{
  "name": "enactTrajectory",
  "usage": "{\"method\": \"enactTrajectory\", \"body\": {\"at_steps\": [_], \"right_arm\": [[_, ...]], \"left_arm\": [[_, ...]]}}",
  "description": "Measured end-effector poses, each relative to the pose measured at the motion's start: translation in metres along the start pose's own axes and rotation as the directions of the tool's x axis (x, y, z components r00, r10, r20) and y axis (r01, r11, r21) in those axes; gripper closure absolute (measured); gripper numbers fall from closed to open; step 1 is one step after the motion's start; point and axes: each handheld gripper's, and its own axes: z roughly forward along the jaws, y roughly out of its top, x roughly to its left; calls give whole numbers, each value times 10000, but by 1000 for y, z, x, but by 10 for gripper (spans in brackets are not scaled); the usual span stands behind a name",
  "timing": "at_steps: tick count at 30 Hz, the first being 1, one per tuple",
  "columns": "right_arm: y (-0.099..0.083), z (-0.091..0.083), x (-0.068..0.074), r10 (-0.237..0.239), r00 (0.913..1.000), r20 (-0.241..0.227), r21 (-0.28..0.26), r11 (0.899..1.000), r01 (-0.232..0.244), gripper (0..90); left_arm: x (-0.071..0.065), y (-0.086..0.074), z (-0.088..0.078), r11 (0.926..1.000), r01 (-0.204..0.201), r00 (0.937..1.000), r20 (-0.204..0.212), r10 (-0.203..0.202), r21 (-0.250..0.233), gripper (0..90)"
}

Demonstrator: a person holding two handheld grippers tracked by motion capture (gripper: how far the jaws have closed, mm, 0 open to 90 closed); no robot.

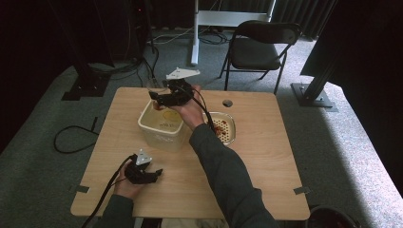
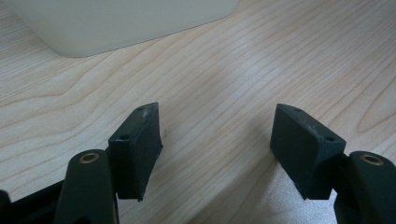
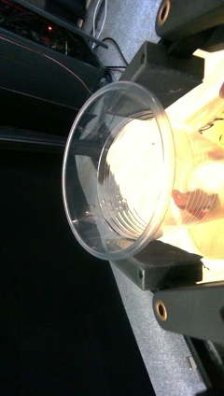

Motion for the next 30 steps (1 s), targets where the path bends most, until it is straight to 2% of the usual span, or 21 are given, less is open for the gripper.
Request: {"method": "enactTrajectory", "body": {"at_steps": [12, 30], "right_arm": [[-10, 6, -3, 197, 9997, 132, 195, 9996, -200, 292], [-17, 15, -2, 240, 9995, 221, 431, 9988, -249, 288]], "left_arm": [[0, 0, 0, 10000, 11, 10000, -3, -11, 1, 341], [0, 0, 0, 10000, -1, 10000, 1, 1, 23, 341]]}}
